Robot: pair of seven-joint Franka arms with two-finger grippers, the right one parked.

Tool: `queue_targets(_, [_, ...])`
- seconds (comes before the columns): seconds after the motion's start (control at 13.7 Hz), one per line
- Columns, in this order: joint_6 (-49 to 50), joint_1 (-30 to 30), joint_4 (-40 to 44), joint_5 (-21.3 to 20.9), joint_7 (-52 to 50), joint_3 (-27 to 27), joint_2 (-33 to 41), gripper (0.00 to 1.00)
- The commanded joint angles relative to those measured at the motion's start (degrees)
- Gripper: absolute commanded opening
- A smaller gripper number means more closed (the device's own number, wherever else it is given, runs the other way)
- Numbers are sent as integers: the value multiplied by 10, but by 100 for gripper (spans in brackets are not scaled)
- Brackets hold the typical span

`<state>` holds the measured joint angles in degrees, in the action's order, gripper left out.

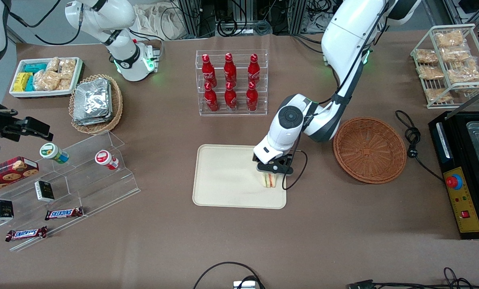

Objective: Place sandwich from basket to tray

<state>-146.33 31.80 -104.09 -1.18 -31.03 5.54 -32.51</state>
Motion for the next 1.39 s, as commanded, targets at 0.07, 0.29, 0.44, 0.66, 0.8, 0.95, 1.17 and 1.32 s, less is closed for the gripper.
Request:
queue_targets(0.07, [66, 1, 45, -10, -51, -32, 26, 100])
queue_targets(0.29, [157, 0, 74, -10, -53, -82, 53, 100])
queue_targets(0.44, [197, -6, 74, -4, -44, -116, 87, 100])
queue_targets(0.66, [244, -42, 71, 0, -36, -120, 115, 100])
queue_targets(0.8, [269, -52, 71, -3, -31, -123, 127, 100])
queue_targets(0.95, [285, -74, 67, -4, -7, -124, 151, 100])
queue_targets(1.17, [348, -124, 63, -4, 85, -125, 198, 100])
queue_targets(1.32, [386, -160, 59, -6, 132, -124, 232, 100])
